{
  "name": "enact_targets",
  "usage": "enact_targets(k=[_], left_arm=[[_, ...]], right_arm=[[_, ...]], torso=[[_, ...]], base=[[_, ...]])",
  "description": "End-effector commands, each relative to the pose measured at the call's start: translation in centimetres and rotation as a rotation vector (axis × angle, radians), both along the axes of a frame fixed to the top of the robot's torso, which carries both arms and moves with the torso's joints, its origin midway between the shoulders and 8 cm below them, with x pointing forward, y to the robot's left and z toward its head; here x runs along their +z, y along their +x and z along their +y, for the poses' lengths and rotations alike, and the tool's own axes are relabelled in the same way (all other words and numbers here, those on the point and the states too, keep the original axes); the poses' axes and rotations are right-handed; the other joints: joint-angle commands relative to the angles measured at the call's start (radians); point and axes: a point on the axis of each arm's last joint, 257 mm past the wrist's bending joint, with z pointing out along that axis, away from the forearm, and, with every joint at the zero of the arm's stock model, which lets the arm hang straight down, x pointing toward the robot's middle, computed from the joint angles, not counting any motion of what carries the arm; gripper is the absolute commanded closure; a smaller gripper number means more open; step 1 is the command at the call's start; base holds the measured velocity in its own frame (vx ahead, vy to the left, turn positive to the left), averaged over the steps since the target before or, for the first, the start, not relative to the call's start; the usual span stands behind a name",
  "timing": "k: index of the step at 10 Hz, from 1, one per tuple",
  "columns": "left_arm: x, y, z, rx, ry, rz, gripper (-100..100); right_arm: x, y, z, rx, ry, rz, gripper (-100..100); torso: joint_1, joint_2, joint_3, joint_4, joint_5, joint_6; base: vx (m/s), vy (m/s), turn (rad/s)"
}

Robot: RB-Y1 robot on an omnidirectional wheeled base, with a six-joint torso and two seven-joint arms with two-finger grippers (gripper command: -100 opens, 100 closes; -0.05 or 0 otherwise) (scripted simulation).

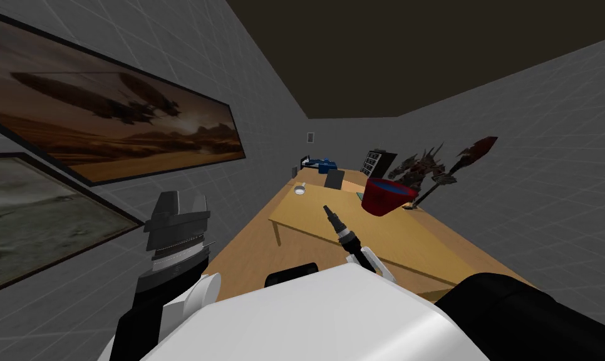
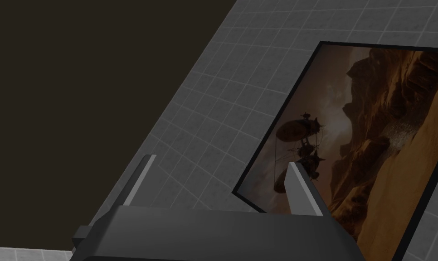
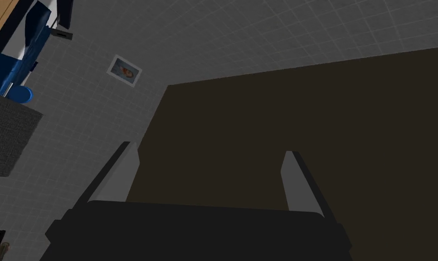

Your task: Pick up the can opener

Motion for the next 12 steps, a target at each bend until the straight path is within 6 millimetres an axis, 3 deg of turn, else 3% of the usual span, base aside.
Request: enact_targets(k=[1, 8, 10, 12], left_arm=[[0.0, 0.0, 0.0, 0.000, 0.000, 0.000, 0], [0.0, 0.0, 0.0, 0.000, 0.000, 0.000, 0], [0.0, 0.0, 0.0, 0.000, 0.000, 0.000, 0], [0.0, 0.0, 0.0, 0.000, 0.000, 0.000, 0]], right_arm=[[-2.0, 0.1, -0.9, -0.007, -0.045, 0.036, -100], [-11.8, -1.4, -5.1, 0.000, -0.402, 0.217, -100], [-12.4, -1.5, -5.5, -0.004, -0.403, 0.232, -100], [-14.9, -2.3, -7.1, 0.001, -0.494, 0.282, -100]], torso=[[0.000, 0.000, 0.000, 0.000, 0.000, 0.000], [0.000, 0.001, 0.000, 0.000, 0.000, 0.000], [0.000, 0.001, 0.001, 0.000, 0.000, 0.001], [0.000, 0.001, 0.001, 0.000, 0.000, 0.000]], base=[[0.018, 0.013, 0.089], [0.017, 0.012, 0.132], [0.009, 0.005, 0.034], [0.011, 0.009, 0.131]])
